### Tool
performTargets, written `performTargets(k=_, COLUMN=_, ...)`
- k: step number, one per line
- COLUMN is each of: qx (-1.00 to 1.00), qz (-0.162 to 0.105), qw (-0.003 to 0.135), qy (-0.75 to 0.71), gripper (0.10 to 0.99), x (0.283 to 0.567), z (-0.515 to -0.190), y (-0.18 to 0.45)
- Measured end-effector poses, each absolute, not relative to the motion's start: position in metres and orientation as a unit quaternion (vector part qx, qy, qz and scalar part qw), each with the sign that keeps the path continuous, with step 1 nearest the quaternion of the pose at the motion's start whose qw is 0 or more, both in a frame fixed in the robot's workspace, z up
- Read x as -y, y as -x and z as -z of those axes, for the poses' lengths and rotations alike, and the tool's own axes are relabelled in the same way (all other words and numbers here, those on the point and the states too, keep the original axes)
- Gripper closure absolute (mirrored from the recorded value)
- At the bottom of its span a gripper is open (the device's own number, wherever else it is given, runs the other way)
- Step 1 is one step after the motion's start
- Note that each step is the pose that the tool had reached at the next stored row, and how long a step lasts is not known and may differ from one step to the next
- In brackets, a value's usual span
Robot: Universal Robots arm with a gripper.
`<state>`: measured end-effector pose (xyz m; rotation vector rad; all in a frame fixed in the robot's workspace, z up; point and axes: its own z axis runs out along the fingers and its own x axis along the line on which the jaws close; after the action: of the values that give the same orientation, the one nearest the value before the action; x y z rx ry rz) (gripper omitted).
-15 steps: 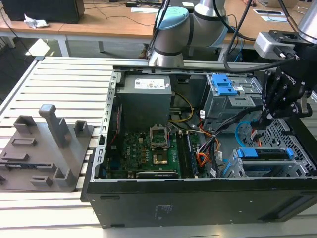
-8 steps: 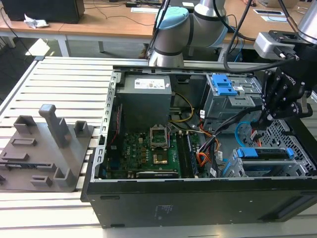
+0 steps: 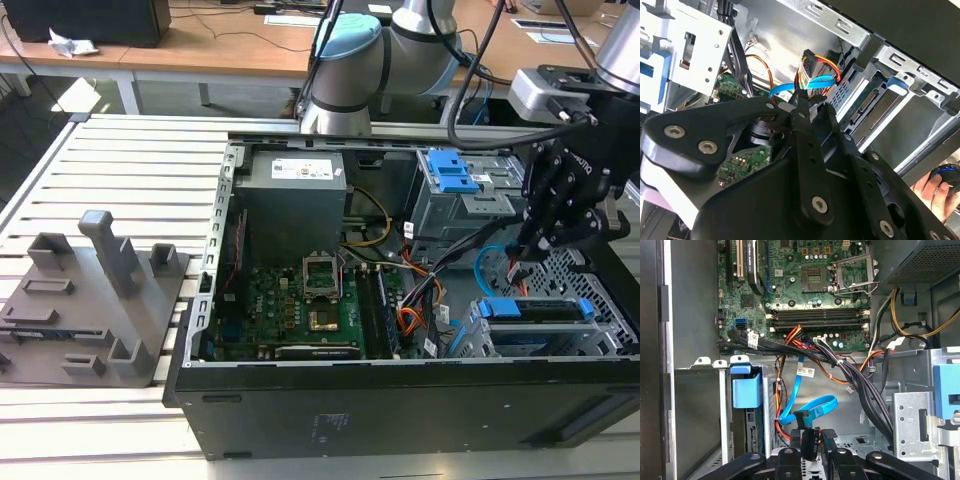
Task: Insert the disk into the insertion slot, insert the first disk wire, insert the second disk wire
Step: 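Insert the first disk wire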
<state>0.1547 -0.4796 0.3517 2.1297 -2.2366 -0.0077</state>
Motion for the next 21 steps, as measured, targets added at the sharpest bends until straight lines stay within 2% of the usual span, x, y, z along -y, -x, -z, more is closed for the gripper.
performTargets(k=5, qx=0.724, qz=0.002, qw=0.027, qy=-0.689, gripper=0.8, x=0.4796, z=-0.3517, y=-0.1546)
performTargets(k=7, qx=0.724, qz=0.001, qw=0.028, qy=-0.689, gripper=0.922, x=0.4796, z=-0.3516, y=-0.1546)
performTargets(k=21, qx=0.724, qz=0.002, qw=0.029, qy=-0.689, gripper=0.922, x=0.4816, z=-0.3514, y=-0.1633)
